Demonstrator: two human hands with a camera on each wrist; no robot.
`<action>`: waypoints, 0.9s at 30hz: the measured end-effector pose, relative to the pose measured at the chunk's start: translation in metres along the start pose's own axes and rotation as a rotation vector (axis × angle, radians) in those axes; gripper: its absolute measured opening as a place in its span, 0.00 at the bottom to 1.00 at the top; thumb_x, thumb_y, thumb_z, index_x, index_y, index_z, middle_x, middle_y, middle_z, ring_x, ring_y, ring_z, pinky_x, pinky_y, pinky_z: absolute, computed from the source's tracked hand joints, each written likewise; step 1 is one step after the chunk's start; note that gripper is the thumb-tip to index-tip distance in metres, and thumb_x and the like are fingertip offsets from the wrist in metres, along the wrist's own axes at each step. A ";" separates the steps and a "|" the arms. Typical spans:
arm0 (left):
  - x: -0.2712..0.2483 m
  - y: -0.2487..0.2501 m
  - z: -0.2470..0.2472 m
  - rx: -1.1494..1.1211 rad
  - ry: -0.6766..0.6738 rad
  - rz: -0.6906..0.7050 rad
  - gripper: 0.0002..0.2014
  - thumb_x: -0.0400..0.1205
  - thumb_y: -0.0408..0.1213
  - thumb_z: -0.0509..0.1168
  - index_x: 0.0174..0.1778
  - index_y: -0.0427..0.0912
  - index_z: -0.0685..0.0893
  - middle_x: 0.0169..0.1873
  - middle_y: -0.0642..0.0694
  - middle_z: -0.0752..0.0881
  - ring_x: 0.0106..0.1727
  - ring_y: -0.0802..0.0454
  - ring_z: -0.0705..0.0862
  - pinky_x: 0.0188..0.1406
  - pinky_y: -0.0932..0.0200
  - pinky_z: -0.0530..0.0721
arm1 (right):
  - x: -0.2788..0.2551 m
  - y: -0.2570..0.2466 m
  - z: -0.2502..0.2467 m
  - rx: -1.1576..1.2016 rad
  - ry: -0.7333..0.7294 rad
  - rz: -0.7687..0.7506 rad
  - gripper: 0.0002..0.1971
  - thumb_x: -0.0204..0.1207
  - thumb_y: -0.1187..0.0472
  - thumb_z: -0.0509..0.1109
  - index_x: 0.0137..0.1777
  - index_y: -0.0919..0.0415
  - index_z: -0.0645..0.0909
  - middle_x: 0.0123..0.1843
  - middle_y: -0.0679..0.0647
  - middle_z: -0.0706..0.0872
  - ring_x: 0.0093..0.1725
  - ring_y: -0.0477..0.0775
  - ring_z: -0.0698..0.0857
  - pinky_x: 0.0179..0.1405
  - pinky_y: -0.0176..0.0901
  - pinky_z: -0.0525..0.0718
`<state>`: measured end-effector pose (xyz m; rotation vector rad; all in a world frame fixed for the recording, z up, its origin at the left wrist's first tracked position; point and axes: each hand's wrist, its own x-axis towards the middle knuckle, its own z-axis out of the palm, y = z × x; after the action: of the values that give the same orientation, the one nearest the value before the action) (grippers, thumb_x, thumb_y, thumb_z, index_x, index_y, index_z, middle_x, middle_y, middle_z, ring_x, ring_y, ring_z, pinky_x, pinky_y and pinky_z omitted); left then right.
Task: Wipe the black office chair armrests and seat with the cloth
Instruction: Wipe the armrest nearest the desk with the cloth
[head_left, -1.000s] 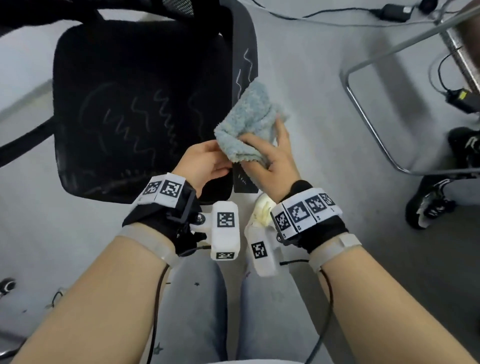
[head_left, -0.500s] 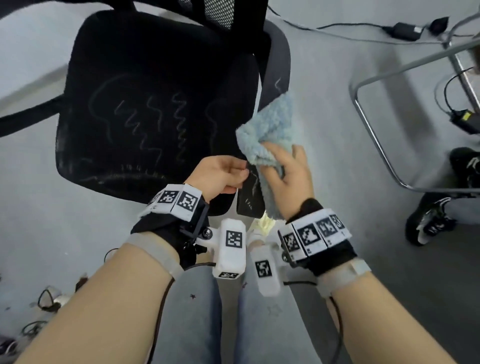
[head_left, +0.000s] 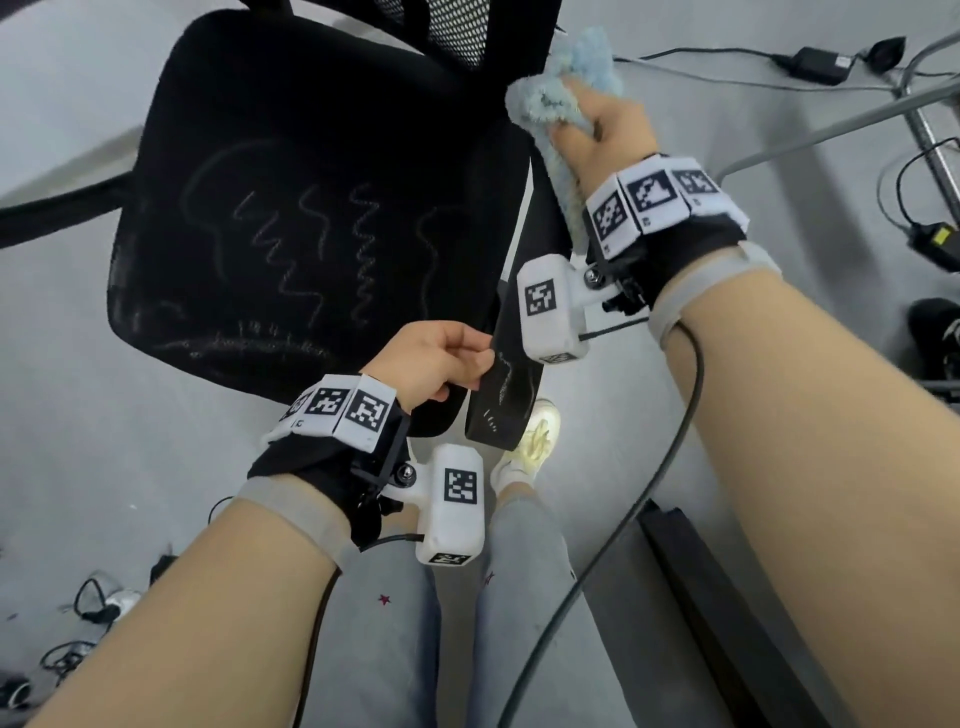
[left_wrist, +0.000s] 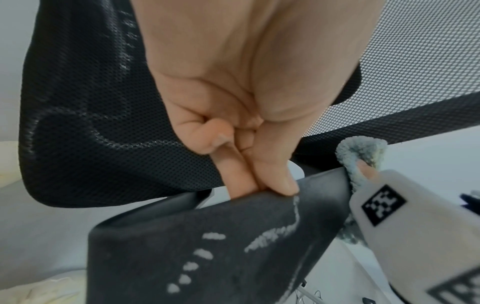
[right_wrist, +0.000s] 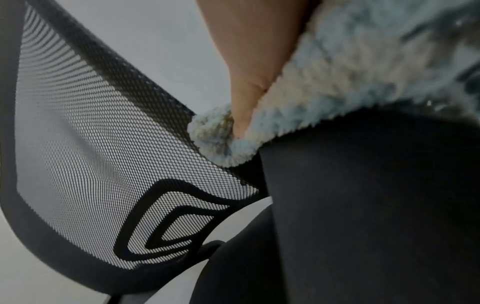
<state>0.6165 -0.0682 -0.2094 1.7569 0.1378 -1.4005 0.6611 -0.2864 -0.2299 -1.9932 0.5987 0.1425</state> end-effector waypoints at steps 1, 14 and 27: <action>0.000 -0.001 0.000 -0.005 0.005 0.006 0.09 0.78 0.32 0.66 0.39 0.53 0.84 0.34 0.54 0.86 0.37 0.61 0.85 0.35 0.63 0.71 | 0.004 0.000 -0.002 -0.019 -0.030 -0.012 0.17 0.81 0.61 0.61 0.70 0.57 0.75 0.66 0.57 0.82 0.63 0.46 0.78 0.53 0.19 0.67; -0.003 -0.005 0.010 -0.048 0.074 0.074 0.09 0.80 0.29 0.63 0.41 0.49 0.82 0.34 0.50 0.83 0.34 0.58 0.80 0.21 0.70 0.67 | -0.129 0.022 0.041 0.030 0.072 0.117 0.18 0.78 0.54 0.62 0.68 0.47 0.77 0.48 0.58 0.78 0.40 0.36 0.75 0.37 0.13 0.66; -0.007 -0.028 0.020 -0.190 0.098 0.111 0.09 0.82 0.36 0.61 0.46 0.55 0.85 0.39 0.50 0.85 0.40 0.56 0.82 0.36 0.62 0.80 | -0.072 0.011 0.019 0.023 0.051 0.104 0.16 0.79 0.55 0.64 0.65 0.53 0.80 0.45 0.50 0.86 0.46 0.46 0.81 0.45 0.32 0.79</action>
<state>0.5835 -0.0612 -0.2186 1.6500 0.2163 -1.1829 0.5959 -0.2490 -0.2227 -1.9495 0.7343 0.1474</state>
